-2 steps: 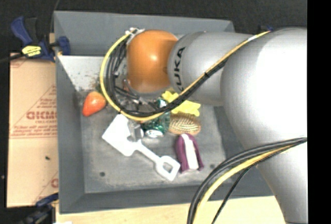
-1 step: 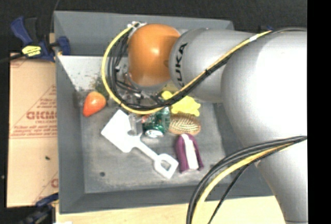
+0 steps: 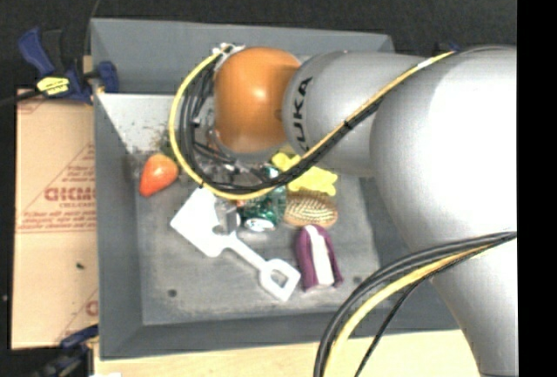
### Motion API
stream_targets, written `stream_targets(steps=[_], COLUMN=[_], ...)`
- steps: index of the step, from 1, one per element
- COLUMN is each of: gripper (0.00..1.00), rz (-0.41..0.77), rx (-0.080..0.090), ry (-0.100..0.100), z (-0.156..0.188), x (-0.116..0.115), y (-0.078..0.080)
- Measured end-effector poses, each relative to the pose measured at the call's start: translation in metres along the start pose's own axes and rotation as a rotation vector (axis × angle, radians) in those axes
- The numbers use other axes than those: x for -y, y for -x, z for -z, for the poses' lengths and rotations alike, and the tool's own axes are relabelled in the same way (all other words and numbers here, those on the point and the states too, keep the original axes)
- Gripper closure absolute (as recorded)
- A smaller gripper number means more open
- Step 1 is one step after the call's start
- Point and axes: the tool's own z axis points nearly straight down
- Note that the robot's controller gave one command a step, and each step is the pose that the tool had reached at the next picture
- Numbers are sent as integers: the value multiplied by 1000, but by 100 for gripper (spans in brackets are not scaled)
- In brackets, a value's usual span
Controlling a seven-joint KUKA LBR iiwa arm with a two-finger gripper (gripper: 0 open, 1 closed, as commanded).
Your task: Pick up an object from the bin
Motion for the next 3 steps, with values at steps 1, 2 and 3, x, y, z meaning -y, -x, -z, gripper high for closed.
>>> stream_targets(steps=[1, 2, 3], gripper=[100, 100, 100], rz=[14, 13, 11], rx=[9, 9, 10], ry=[-2, -1, -1], z=[4, 4, 30], x=[9, 9, 9], y=[10, 10, 10])
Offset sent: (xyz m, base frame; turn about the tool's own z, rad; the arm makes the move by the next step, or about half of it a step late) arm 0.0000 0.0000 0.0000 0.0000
